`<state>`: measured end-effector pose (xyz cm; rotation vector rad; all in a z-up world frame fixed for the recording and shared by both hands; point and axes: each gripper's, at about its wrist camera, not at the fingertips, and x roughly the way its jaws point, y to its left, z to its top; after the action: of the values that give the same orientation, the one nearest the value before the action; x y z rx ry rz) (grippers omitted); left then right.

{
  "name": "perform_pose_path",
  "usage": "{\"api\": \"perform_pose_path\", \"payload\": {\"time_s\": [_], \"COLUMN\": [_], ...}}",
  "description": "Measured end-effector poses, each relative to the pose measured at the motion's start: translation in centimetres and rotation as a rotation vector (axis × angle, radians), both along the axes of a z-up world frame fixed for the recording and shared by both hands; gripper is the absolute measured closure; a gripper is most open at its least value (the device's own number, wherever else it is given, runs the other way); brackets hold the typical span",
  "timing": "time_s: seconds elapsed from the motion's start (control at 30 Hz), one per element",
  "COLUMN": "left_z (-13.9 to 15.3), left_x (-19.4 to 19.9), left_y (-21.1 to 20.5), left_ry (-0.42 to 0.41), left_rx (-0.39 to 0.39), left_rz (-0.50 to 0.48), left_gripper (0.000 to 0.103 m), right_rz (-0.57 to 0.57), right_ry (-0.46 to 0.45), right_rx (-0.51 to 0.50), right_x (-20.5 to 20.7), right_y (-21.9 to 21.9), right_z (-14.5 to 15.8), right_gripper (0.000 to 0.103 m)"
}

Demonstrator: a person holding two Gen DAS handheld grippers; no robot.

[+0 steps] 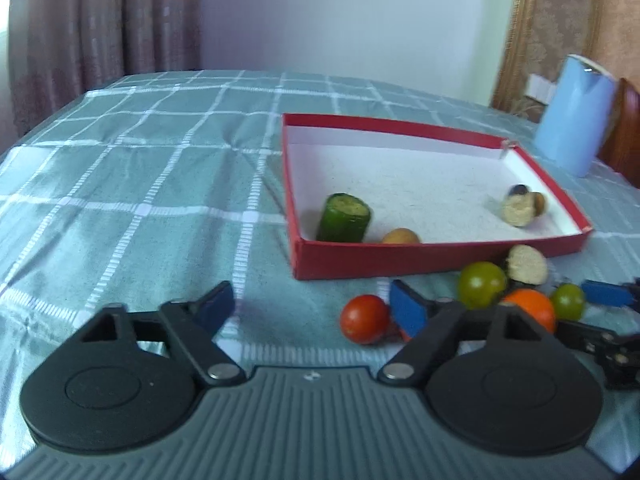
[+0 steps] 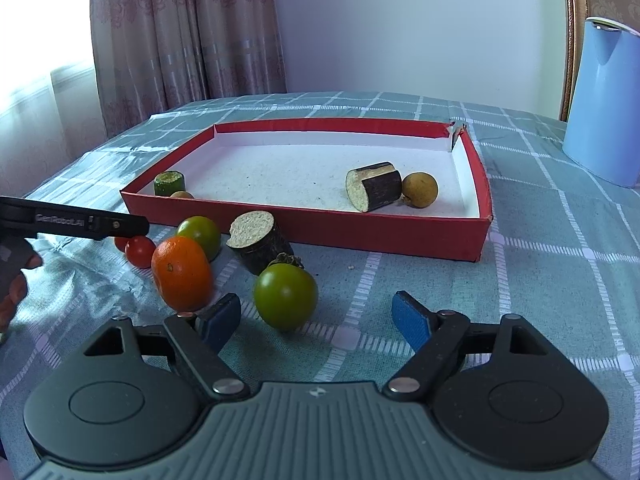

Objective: Organize fruits
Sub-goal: 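Withdraw both open grippers from the tray, then close the left gripper on a red cherry tomato while the right grips a green tomato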

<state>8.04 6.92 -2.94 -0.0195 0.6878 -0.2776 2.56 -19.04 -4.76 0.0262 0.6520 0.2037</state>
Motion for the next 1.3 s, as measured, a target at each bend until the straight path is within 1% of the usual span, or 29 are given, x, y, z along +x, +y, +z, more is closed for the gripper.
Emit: {"api": "perform_pose_path", "payload": {"time_s": [0.03,0.1,0.2,0.27,0.3,0.4,0.47,0.5,0.53,0.57,0.6,0.63,0.67,0.7,0.77,0.83,0.93,1.0,1.1,1.13,1.17,1.2,1.3], "left_z": [0.0,-0.4,-0.8,-0.9,-1.0,-0.9,-0.9,-1.0,-1.0,-1.1,-1.1,-1.0,-1.0,-1.0,-1.1,-1.1,-1.1,-1.2,-1.2,-1.2,-1.2,-1.2,-1.2], "left_x": [-0.1,-0.2,0.0,0.0,-0.1,-0.7,-0.6,-0.3,-0.1,-0.1,-0.2,-0.5,-0.8,-1.2,-1.5,-1.5,-1.1,-1.0,-1.1,-1.1,-1.1,-1.1,-1.2], "left_y": [0.1,-0.2,-0.7,-1.7,-2.4,-3.7,-3.6,-3.2,-2.8,-2.5,-2.5,-2.5,-2.5,-2.7,-2.9,-3.2,-3.0,-2.9,-2.9,-2.8,-2.8,-2.8,-2.8], "left_ry": [-0.006,-0.024,-0.035,-0.035,-0.044,-0.087,-0.081,-0.063,-0.048,-0.042,-0.046,-0.051,-0.057,-0.068,-0.081,-0.081,-0.066,-0.066,-0.069,-0.069,-0.069,-0.07,-0.071], "left_rx": [-0.003,0.011,0.028,0.08,0.129,0.213,0.203,0.176,0.142,0.122,0.121,0.123,0.123,0.124,0.131,0.136,0.108,0.099,0.104,0.103,0.102,0.103,0.105], "left_rz": [-0.015,-0.056,-0.082,-0.094,-0.1,-0.074,-0.07,-0.064,-0.063,-0.066,-0.065,-0.063,-0.066,-0.078,-0.101,-0.099,-0.098,-0.098,-0.096,-0.095,-0.095,-0.095,-0.09], "left_gripper": [0.029,0.029,0.027,0.023,0.019,0.018,0.017,0.019,0.025,0.025,0.027,0.031,0.037,0.039,0.04,0.04,0.039,0.038,0.038,0.038,0.038,0.038,0.038], "right_rz": [0.0,0.0,0.0,0.002,0.006,0.011,0.01,0.01,0.007,0.005,0.007,0.009,0.011,0.013,0.014,0.023,0.028,0.027,0.056,0.055,0.058,0.065,0.049], "right_ry": [0.0,0.0,0.0,-0.004,-0.004,-0.015,-0.023,-0.022,-0.022,-0.024,-0.025,-0.024,-0.021,-0.017,-0.018,-0.019,-0.034,-0.046,-0.023,-0.028,-0.032,-0.034,-0.041], "right_rx": [-0.002,-0.01,-0.017,-0.02,-0.018,-0.021,-0.017,-0.014,-0.014,-0.013,-0.011,-0.011,-0.01,-0.01,-0.011,-0.021,-0.043,-0.062,-0.108,-0.108,-0.106,-0.101,-0.105], "right_x": [0.0,0.0,0.0,-0.1,-0.1,-0.2,-0.3,-0.3,-0.3,-0.3,-0.3,-0.3,-0.3,-0.2,-0.2,-0.2,-0.3,-0.2,0.5,0.6,0.6,0.6,0.5], "right_y": [0.0,0.1,0.2,0.3,0.3,0.4,0.4,0.3,0.3,0.2,0.2,0.2,0.2,0.2,0.3,0.5,0.9,1.4,2.4,2.5,2.6,2.6,2.6], "right_z": [0.0,0.0,0.0,0.0,0.1,0.1,0.2,0.2,0.2,0.2,0.2,0.2,0.2,0.2,0.2,0.2,0.3,0.4,0.1,0.2,0.2,0.2,0.2], "right_gripper": [0.02,0.02,0.02,0.02,0.02,0.02,0.02,0.02,0.02,0.02,0.022,0.023,0.024,0.024,0.024,0.024,0.025,0.042,0.049,0.05,0.062,0.071,0.071]}}
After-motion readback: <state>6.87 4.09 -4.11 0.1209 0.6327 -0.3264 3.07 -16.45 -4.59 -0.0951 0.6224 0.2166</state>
